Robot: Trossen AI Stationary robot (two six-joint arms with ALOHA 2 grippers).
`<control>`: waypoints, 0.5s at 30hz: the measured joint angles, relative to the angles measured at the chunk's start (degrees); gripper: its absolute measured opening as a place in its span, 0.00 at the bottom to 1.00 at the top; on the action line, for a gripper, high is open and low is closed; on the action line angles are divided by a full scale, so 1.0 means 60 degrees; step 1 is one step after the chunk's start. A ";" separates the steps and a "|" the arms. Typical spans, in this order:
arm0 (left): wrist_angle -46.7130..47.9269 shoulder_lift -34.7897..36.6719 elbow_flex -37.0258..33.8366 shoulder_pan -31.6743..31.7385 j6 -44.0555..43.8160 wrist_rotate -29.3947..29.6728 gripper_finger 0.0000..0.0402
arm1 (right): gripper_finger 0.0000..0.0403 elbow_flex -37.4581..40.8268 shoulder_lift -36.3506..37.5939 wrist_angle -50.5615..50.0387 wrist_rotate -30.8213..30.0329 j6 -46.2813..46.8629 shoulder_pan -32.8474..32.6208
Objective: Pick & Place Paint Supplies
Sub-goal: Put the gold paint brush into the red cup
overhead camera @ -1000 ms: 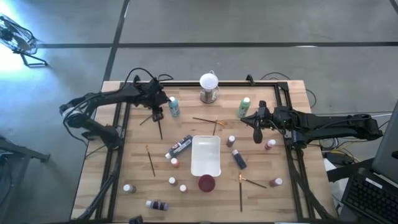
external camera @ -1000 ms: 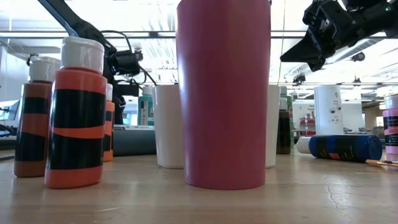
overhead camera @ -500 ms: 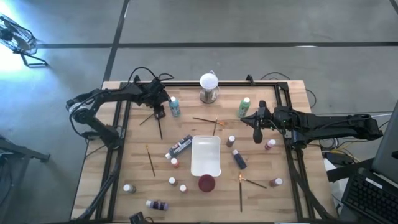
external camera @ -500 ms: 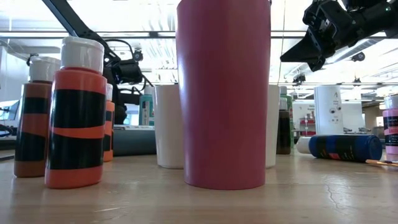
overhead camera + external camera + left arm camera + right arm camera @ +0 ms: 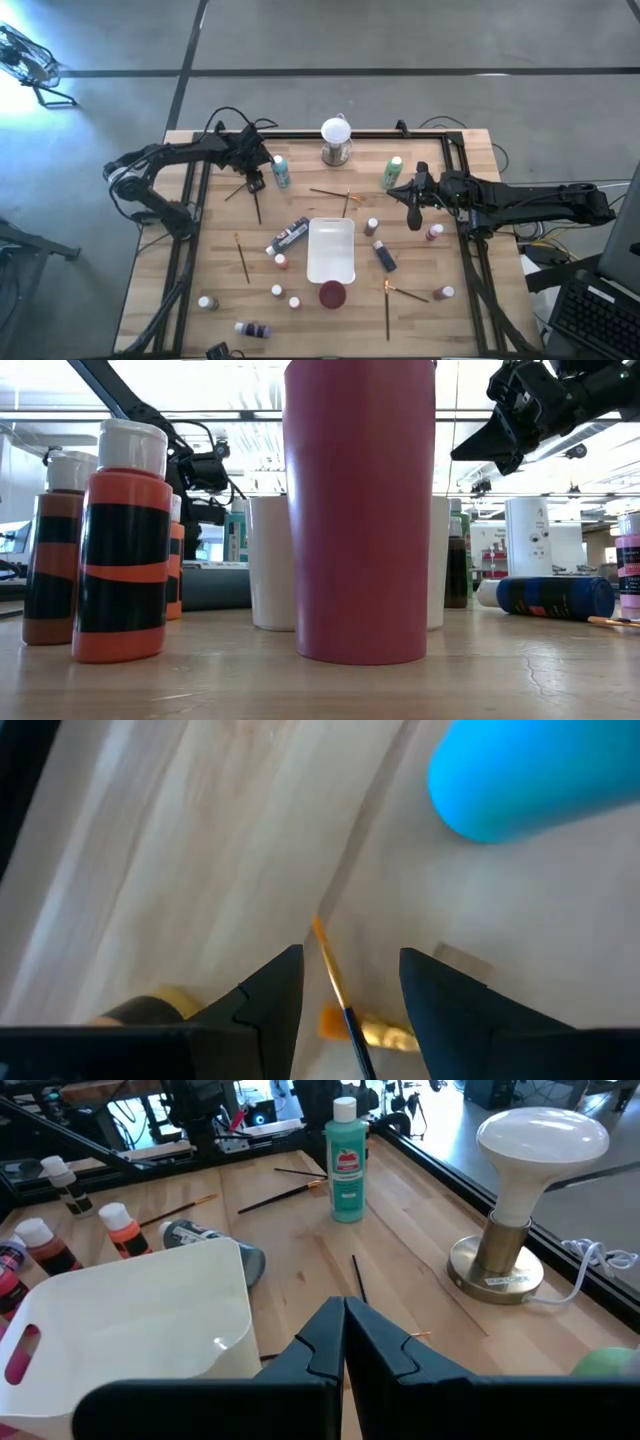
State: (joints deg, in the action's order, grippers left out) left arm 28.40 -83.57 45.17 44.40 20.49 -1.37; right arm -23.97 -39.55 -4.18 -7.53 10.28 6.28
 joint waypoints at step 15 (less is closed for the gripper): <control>0.1194 0.2259 0.0855 0.0031 -0.1089 0.0061 0.42 | 0.02 0.0168 0.0004 -0.0049 -0.0015 0.0015 0.0000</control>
State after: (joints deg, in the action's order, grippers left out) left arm 35.56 -70.02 50.30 44.59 13.96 -1.01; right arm -22.96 -39.53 -4.47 -7.62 10.37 6.28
